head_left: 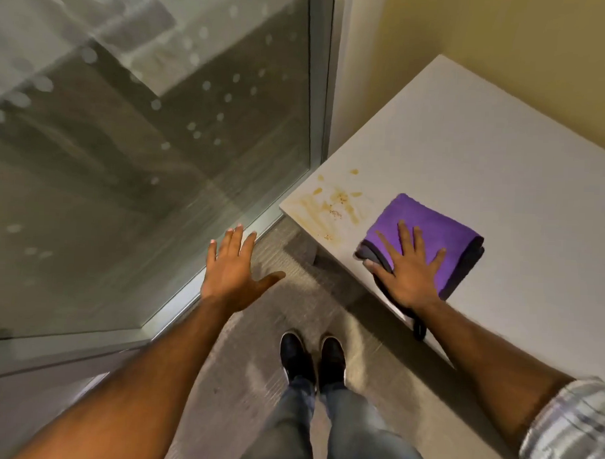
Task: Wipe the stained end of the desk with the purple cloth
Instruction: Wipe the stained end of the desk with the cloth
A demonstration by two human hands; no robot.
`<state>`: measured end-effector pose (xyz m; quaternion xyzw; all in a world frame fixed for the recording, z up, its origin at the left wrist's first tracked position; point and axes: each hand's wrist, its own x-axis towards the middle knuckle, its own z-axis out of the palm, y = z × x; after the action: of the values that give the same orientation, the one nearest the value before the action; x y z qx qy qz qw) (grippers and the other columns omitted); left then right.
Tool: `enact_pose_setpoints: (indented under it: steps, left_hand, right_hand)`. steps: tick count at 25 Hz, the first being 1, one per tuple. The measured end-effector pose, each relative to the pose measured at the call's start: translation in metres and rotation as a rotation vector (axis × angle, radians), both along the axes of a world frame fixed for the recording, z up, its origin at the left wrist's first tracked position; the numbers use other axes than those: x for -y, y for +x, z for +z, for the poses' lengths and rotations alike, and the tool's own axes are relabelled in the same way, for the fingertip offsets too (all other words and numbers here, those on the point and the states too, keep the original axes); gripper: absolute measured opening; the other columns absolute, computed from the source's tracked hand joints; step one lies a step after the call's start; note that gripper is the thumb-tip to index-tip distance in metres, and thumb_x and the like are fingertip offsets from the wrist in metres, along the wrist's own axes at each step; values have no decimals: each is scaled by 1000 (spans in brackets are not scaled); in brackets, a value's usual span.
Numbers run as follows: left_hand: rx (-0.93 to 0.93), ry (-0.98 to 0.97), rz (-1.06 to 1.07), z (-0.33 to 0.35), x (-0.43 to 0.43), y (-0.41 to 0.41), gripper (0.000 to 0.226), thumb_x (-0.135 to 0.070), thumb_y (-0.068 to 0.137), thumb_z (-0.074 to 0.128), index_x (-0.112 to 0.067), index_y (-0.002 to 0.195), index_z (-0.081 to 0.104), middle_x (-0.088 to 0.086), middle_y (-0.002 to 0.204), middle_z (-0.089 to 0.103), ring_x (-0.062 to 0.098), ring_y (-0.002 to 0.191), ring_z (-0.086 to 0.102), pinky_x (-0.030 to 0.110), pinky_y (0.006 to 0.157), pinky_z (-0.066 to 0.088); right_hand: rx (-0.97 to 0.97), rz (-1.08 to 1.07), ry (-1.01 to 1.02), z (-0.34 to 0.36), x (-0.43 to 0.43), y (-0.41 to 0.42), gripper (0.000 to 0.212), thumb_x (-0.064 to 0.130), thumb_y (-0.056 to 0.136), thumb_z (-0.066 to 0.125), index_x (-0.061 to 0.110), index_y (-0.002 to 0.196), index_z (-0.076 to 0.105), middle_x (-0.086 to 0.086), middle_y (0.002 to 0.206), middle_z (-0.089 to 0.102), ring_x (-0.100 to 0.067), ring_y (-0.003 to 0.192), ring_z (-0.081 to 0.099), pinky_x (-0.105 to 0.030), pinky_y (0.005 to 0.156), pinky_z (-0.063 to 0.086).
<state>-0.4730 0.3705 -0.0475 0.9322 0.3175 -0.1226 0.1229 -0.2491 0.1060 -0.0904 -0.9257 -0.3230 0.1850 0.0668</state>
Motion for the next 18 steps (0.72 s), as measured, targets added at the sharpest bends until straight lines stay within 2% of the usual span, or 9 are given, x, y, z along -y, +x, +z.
enact_pose_setpoints:
  steps: [2, 3, 6, 9, 10, 11, 14, 16, 18]
  left_hand:
    - [13, 5, 57, 2, 2, -7, 111, -96, 69, 23, -25, 153, 14, 6, 165, 3, 24, 152, 1, 53, 122, -1]
    - [24, 2, 66, 4, 6, -10, 110, -95, 70, 24, -24, 153, 15, 6, 165, 4, 24, 152, 2, 53, 122, -1]
    - [33, -11, 68, 3, 15, -12, 108, -94, 71, 23, -24, 153, 17, 6, 165, 9, 24, 152, 5, 54, 122, 2]
    - [46, 23, 60, -5, 10, -8, 106, -95, 70, 22, -25, 150, 23, 7, 164, 17, 26, 151, 12, 54, 122, 8]
    - [50, 35, 37, -7, 6, -6, 106, -95, 70, 22, -24, 149, 25, 7, 163, 19, 26, 151, 13, 54, 122, 9]
    - [50, 42, 16, -9, 0, -5, 105, -94, 70, 22, -23, 148, 27, 8, 163, 21, 27, 151, 15, 53, 122, 11]
    - [52, 67, 2, -16, -24, -3, 100, -91, 75, 21, -22, 147, 32, 8, 161, 27, 27, 149, 21, 53, 122, 12]
    - [72, 73, -6, -23, -36, -2, 94, -87, 79, 18, -23, 146, 33, 8, 160, 29, 26, 149, 23, 53, 122, 11]
    - [84, 45, -19, -26, -50, -4, 92, -85, 81, 18, -22, 144, 36, 8, 158, 32, 27, 147, 26, 54, 120, 13]
  right_hand:
    - [-10, 12, -10, 2, -34, -3, 72, 78, 89, 26, 50, 151, 5, 6, 165, -14, -27, 152, -17, -65, 105, -23]
    - [-1, 90, -11, 4, -39, -10, 71, 75, 90, 31, 48, 152, 10, 4, 166, -13, -29, 152, -15, -67, 105, -22]
    - [5, 290, 30, 7, -2, -30, 66, 70, 88, 37, 46, 149, 29, 2, 167, -2, -33, 153, -3, -75, 112, -7]
    - [40, 219, 3, 2, 39, -23, 65, 65, 91, 40, 57, 149, 12, 7, 166, -7, -27, 154, -5, -70, 114, -6]
    - [42, 141, 13, 2, 35, -13, 60, 68, 93, 34, 59, 147, 8, 8, 166, -7, -25, 154, -7, -69, 115, -8]
    - [30, 57, 26, 2, 21, -2, 58, 73, 92, 26, 59, 146, 8, 8, 166, -6, -24, 154, -8, -67, 115, -11]
    - [38, -125, 59, 2, -48, 22, 77, 81, 84, 11, 45, 151, 19, 3, 167, -3, -26, 153, -7, -66, 112, -15]
    - [29, -106, 68, 2, -80, 29, 78, 80, 84, 13, 43, 152, 21, 4, 167, -3, -26, 153, -8, -64, 111, -17]
    - [17, 49, 96, 2, -81, 22, 73, 80, 86, 18, 48, 151, 17, 11, 166, -3, -23, 153, -8, -62, 113, -19]
